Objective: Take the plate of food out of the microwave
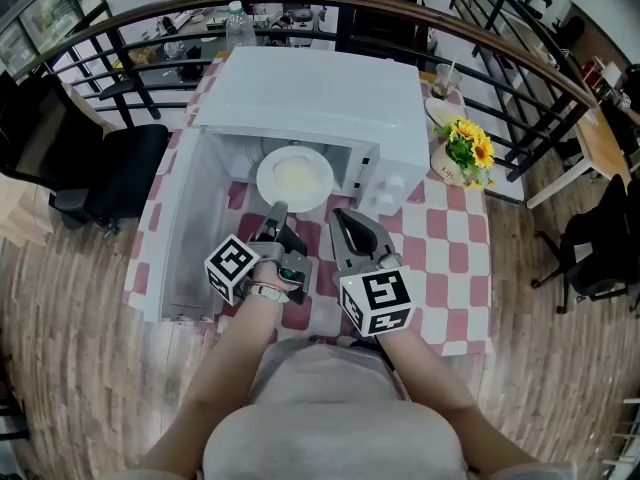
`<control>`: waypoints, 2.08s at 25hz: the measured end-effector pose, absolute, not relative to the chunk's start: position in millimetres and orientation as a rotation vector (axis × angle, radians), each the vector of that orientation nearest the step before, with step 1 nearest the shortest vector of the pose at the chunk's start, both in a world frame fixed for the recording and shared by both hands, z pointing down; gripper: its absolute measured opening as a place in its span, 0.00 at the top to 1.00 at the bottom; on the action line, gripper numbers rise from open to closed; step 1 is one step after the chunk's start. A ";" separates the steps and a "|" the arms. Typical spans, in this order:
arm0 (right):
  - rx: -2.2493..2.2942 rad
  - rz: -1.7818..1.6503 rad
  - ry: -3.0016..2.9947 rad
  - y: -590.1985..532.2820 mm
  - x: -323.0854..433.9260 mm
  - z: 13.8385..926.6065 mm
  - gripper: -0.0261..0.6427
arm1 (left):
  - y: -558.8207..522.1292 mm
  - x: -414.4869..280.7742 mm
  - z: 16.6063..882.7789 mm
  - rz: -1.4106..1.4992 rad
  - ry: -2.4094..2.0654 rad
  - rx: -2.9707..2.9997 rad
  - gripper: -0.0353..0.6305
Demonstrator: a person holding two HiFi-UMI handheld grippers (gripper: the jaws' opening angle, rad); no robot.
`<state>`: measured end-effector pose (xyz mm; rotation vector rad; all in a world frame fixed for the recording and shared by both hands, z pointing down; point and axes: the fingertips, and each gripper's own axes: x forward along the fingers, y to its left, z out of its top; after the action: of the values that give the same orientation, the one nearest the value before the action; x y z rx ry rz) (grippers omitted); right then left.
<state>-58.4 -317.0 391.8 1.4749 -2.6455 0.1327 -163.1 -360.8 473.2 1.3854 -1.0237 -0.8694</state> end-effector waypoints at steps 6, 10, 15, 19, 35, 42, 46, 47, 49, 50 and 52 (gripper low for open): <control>1.452 0.107 -2.661 -309.3 -62.3 386.2 0.92 | -349.2 -162.4 461.8 -0.907 -0.999 1.396 0.93; 1.432 0.049 -2.671 -301.2 -68.2 380.8 0.92 | -339.7 -160.7 454.3 -0.914 -1.000 1.410 0.93; 1.436 0.064 -2.669 -294.3 -69.3 380.1 0.92 | -327.2 -155.1 446.7 -0.928 -1.004 1.416 0.93; 1.460 0.079 -2.656 -293.5 -66.7 379.2 0.93 | -319.0 -152.1 443.9 -0.945 -0.995 1.408 0.93; 1.452 0.076 -2.704 -287.1 -62.9 370.7 0.93 | -302.2 -144.2 425.2 -0.985 -0.968 1.444 0.93; 1.460 0.054 -2.695 -286.2 -62.7 370.6 0.93 | -299.6 -147.4 418.9 -0.998 -0.980 1.468 0.93; 1.472 0.039 -2.686 -286.2 -63.1 369.0 0.93 | -298.4 -148.1 415.0 -1.013 -0.967 1.467 0.93; 1.475 0.040 -2.686 -286.5 -63.1 368.6 0.93 | -298.3 -148.2 414.7 -1.014 -0.965 1.467 0.93; 1.479 0.043 -2.685 -286.8 -62.6 368.4 0.93 | -298.7 -147.1 411.7 -1.027 -0.949 1.467 0.93; 1.481 0.045 -2.685 -286.6 -62.5 368.4 0.93 | -299.0 -146.4 409.5 -1.038 -0.938 1.466 0.93; 1.481 0.047 -2.687 -285.9 -62.8 368.6 0.93 | -299.1 -146.8 407.5 -1.045 -0.934 1.468 0.93</control>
<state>-62.8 -285.9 368.6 1.4807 -2.6866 0.0470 -146.8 -299.1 407.5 1.4679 -0.9340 -1.0454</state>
